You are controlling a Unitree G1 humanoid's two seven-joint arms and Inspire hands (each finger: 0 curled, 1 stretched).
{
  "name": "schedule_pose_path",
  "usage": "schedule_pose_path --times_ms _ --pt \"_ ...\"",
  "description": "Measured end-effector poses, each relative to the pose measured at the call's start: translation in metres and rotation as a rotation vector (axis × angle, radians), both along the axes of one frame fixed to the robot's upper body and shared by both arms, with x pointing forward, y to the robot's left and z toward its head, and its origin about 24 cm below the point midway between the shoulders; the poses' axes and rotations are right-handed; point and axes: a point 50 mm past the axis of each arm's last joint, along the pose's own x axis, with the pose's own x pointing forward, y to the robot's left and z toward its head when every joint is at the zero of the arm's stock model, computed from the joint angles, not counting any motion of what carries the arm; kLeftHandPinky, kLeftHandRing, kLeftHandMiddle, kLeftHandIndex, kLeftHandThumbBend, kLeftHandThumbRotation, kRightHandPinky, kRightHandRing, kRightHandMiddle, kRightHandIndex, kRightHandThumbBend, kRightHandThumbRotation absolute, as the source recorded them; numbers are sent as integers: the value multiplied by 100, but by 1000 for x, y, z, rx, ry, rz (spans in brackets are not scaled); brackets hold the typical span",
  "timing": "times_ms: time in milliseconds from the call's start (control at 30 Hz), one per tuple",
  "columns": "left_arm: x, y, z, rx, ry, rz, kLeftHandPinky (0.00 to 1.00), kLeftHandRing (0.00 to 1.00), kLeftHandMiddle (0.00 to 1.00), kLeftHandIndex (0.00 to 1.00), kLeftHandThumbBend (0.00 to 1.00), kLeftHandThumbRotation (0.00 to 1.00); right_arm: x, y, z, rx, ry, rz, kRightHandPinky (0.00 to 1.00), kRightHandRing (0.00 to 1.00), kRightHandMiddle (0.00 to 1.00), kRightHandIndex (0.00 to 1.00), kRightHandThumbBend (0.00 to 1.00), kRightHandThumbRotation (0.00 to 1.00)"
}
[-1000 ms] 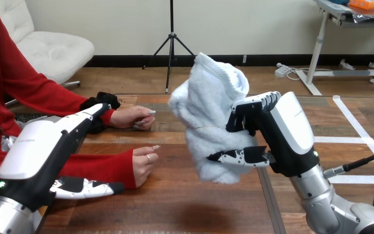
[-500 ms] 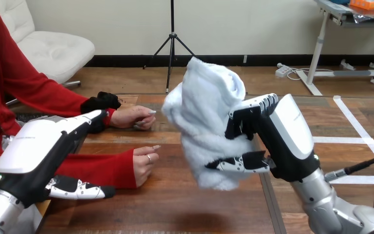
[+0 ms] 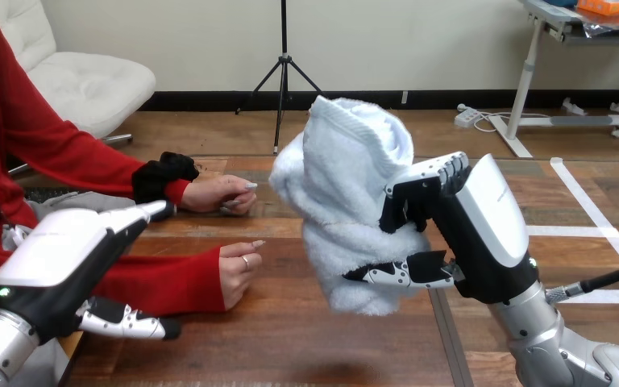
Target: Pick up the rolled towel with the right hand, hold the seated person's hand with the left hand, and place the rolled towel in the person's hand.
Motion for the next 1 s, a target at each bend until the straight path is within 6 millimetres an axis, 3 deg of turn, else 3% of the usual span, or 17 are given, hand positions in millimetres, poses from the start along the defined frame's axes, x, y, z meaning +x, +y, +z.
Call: schedule_pose_path --times_ms 1000 --pt "14 25 -49 123 82 87 77 83 83 87 100 49 -16 6 21 60 -121 23 3 6 11 10 85 0"
